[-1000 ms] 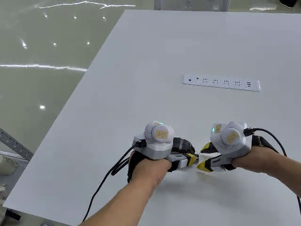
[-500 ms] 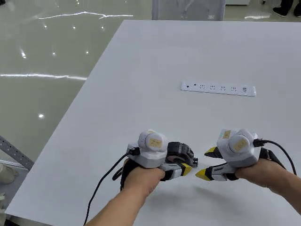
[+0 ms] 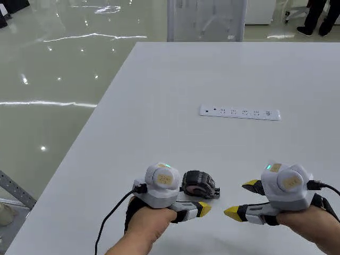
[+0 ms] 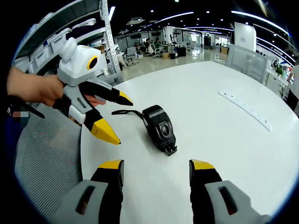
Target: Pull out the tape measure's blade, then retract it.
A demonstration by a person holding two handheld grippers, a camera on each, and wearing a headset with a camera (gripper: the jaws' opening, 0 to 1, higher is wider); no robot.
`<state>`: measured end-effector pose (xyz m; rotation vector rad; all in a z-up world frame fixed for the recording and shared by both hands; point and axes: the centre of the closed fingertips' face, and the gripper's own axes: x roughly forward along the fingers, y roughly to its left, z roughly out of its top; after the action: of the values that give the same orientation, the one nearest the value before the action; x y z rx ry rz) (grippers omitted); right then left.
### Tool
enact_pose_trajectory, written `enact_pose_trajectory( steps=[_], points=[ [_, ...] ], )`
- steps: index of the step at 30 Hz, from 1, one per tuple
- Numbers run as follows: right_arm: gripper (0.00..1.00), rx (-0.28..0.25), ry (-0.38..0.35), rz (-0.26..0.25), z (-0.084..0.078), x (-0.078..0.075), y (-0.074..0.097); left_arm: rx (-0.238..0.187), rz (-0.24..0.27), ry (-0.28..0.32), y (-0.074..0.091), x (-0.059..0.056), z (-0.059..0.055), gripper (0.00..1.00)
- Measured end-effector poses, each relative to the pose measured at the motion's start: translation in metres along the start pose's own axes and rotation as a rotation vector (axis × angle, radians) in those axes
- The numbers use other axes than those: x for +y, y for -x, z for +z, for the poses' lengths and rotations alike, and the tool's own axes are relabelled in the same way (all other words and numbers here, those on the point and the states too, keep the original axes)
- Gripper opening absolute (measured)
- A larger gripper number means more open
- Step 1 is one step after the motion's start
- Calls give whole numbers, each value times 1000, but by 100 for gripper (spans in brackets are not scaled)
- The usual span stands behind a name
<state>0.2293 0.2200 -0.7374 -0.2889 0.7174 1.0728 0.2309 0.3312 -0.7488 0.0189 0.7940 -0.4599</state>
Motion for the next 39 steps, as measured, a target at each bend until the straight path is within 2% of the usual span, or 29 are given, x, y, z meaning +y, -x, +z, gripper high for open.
enact_pose_trajectory(
  steps=[10, 17, 25, 30, 39],
  points=[
    [59, -40, -31, -34, 4, 10, 26, -13, -10, -20, 21, -4, -2, 80],
    [62, -50, -36, -55, 3, 14, 44, 6, -21, -27, 35, -8, -6, 86],
    [67, -43, -49, -66, -1, 16, 63, 21, -42, -54, 49, -13, -11, 86],
    [71, -44, -79, -78, -5, 15, 77, 5, -57, -69, 57, -20, -11, 89],
    [75, -48, -122, -90, -14, 23, 100, -3, -47, -90, 70, -15, -11, 90]
  ],
)
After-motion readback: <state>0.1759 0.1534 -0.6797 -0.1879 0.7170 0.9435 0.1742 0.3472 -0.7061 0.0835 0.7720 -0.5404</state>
